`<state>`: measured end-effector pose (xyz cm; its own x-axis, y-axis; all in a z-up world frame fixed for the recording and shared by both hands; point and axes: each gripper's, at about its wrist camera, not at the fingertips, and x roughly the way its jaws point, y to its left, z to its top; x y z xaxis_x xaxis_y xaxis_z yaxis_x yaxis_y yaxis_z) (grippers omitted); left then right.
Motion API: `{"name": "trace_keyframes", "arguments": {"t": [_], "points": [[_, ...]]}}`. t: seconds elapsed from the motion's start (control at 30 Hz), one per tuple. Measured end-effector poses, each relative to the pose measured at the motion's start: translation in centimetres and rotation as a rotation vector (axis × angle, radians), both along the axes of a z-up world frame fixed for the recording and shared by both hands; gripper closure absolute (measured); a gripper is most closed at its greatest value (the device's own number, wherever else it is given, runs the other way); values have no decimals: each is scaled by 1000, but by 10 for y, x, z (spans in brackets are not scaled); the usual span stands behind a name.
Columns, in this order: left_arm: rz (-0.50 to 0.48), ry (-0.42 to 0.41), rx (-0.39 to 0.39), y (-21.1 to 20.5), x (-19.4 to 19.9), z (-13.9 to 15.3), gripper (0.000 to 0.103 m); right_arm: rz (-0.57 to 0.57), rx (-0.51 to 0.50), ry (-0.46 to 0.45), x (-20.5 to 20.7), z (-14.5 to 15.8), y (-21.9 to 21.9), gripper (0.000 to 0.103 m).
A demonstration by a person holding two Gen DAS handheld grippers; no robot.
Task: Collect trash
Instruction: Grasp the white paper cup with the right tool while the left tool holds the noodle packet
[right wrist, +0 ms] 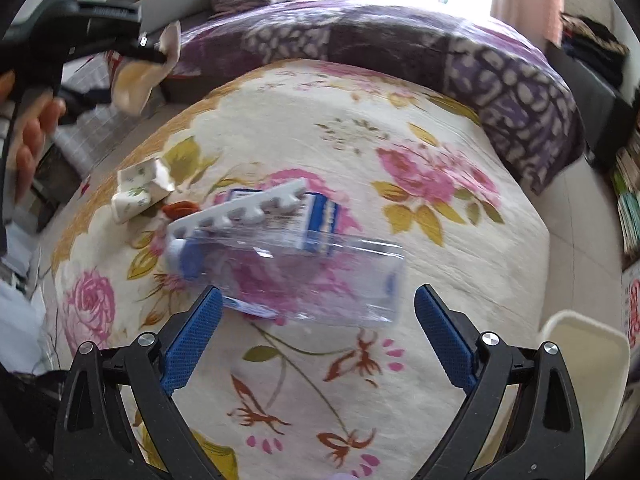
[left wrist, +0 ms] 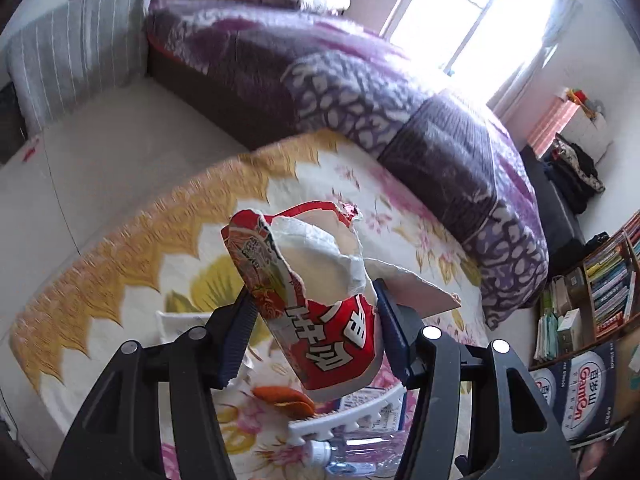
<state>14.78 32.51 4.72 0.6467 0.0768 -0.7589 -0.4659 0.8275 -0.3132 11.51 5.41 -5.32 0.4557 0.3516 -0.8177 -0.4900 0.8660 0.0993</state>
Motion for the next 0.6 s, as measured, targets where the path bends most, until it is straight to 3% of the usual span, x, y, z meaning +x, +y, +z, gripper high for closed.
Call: {"name": "trace_keyframes", "arguments": {"t": [0.17, 0.4, 0.6], "points": [[104, -96, 72, 46, -48, 46, 46, 128, 31, 7, -3, 2, 75, 10], [227, -129, -39, 105, -92, 51, 46, 236, 23, 48, 4, -5, 176, 10], [252, -139, -59, 122, -106, 51, 46, 259, -57, 48, 14, -23, 230, 10]]}}
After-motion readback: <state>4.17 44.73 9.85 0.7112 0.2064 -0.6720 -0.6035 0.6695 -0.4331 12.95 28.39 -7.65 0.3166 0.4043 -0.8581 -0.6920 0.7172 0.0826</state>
